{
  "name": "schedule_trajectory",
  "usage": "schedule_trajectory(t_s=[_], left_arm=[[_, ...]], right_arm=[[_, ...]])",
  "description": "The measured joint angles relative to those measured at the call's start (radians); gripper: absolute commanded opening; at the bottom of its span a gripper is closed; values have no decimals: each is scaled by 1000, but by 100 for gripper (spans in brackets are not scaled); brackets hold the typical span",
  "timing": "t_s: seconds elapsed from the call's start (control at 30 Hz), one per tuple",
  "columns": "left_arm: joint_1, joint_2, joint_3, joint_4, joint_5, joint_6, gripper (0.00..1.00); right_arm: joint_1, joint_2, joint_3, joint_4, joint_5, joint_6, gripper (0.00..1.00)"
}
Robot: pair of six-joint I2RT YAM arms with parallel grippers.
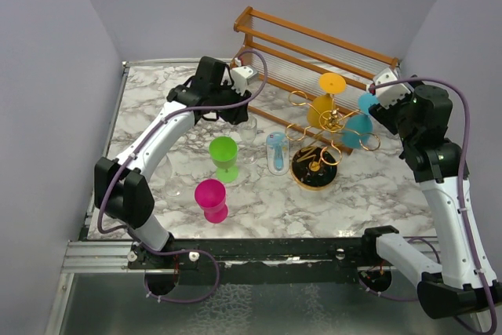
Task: Place the wine glass upside down on the wine glass rack
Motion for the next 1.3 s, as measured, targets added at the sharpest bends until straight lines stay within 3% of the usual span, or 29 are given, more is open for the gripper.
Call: schedule_trajectory(t_s=[0.37,0.67,0.8,1.1,1.3], left_arm=[[-29,47,56,-50,-26,27,0],[-33,47,106,-52,-5,0,0],[-34,43,158,-48,-9,-6,0],[-34,-86,217,9,-166,-13,0],[-34,-200,278,101,-275,-36,0]], right_arm=[[0,14,56,23,2,0,75],[0,79,138,87,-14,0,75],[0,114,202,82,-85,23,68],[0,224,425,29,-381,199,46],[0,326,501,40,-598,373,43]])
